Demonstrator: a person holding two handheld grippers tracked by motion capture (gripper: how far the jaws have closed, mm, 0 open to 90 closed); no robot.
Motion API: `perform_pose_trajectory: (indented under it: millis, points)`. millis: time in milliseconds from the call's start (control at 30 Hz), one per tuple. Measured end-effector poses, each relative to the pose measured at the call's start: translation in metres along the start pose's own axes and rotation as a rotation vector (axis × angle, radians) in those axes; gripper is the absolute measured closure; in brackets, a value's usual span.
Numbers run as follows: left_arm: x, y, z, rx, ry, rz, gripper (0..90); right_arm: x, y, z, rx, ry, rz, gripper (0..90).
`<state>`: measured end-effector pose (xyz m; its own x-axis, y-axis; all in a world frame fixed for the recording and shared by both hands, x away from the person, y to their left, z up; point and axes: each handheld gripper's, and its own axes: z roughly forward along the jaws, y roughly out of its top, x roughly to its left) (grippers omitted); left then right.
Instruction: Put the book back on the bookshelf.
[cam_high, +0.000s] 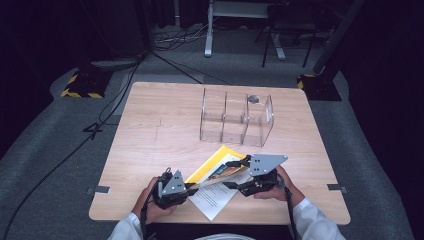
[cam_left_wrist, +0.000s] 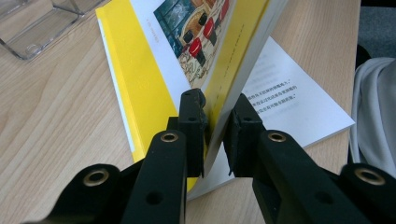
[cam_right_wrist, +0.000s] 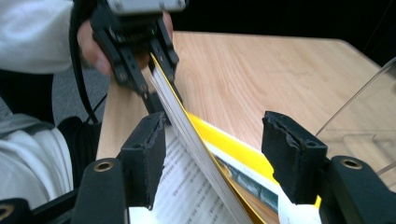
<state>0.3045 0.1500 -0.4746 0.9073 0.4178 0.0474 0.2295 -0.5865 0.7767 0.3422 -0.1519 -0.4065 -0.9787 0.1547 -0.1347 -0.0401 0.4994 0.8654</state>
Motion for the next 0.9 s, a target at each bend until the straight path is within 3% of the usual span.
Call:
perform_pose_trajectory:
  millis: [167,233,333,367,433,467,500,533,567,600,667,700,733,900]
  points:
    - [0.007,-0.004,-0.006,0.001,-0.008,-0.011,77.7,-0.008,-0.016,0.011,0.066,0.048,0.014,38.6]
    - [0.009,-0.006,-0.008,0.004,-0.009,-0.01,77.3,-0.011,-0.026,0.016,0.113,0.041,0.011,38.7]
    - [0.012,-0.008,-0.01,0.008,-0.012,-0.009,76.9,-0.013,-0.033,0.02,0.158,0.006,-0.003,40.1]
    - [0.014,-0.009,-0.012,0.009,-0.016,-0.01,76.5,-0.017,-0.041,0.023,0.198,-0.043,-0.012,41.9]
    - [0.016,-0.01,-0.013,0.012,-0.018,-0.012,76.1,-0.018,-0.044,0.024,0.209,-0.064,-0.011,44.5]
    - [0.019,-0.011,-0.014,0.014,-0.019,-0.016,75.7,-0.023,-0.051,0.025,0.248,-0.116,-0.037,50.2]
    - [0.021,-0.012,-0.016,0.013,-0.019,-0.021,75.5,-0.024,-0.054,0.025,0.254,-0.125,-0.047,56.2]
    - [0.021,-0.012,-0.016,0.013,-0.019,-0.021,75.3,-0.024,-0.054,0.025,0.254,-0.125,-0.047,56.2]
    - [0.025,-0.014,-0.018,0.008,-0.018,-0.032,75.0,-0.026,-0.062,0.022,0.216,-0.125,-0.051,63.3]
    - [0.025,-0.014,-0.018,0.008,-0.018,-0.032,74.5,-0.026,-0.062,0.022,0.216,-0.125,-0.051,63.3]
    - [0.029,-0.016,-0.02,0.013,-0.006,-0.037,73.2,-0.023,-0.065,0.022,0.199,-0.123,-0.098,69.3]
    - [0.029,-0.016,-0.02,0.013,-0.006,-0.037,72.2,-0.023,-0.065,0.022,0.199,-0.123,-0.098,69.3]
    - [0.032,-0.017,-0.022,0.016,0.016,-0.046,71.2,-0.017,-0.063,0.024,0.205,-0.139,-0.142,72.8]
    - [0.034,-0.017,-0.026,0.02,0.056,-0.05,66.9,-0.009,-0.058,0.027,0.204,-0.164,-0.167,75.8]
